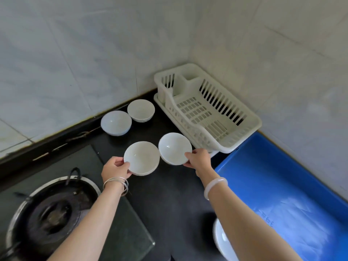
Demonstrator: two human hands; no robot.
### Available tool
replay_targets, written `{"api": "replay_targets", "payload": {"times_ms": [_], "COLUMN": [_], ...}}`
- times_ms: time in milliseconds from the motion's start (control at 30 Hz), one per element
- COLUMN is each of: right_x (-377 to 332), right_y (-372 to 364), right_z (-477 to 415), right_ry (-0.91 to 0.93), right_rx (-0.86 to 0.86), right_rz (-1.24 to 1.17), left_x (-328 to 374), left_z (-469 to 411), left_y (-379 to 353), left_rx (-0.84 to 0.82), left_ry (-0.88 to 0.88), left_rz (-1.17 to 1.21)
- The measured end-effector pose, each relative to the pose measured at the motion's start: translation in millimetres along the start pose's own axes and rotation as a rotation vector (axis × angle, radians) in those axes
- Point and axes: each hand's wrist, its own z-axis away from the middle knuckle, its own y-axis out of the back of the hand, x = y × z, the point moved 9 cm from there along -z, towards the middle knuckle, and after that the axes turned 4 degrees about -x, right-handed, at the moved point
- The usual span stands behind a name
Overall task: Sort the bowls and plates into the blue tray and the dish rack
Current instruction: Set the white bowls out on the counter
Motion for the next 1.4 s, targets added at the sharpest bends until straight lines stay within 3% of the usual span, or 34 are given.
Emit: {"api": "replay_targets", "payload": {"times_ms": [367, 667, 1033, 1400], "right_x": [-5, 2, 19, -12], "right_y": [-38, -50, -66, -87], "right_z": [-56, -65, -34, -54], "right_ry": [-0.081, -0.078, -0.135, -0.097], "right_rx": [0.078, 0.041, -0.152, -0.141], "right_rz": [-0.015, 0.011, -0.435, -0.474], "left_x": [-2, -20, -48, -35], "left_z": [-48, -58, -35, -46], "left_y": [1, -5, -29, -33], "left_rx": [0.074, 0.059, -0.092, -0.025], "left_ry": [0.062, 0.085, 0.273, 0.264], "left_rz": [0.066, 0.14, 0.525, 0.559]}}
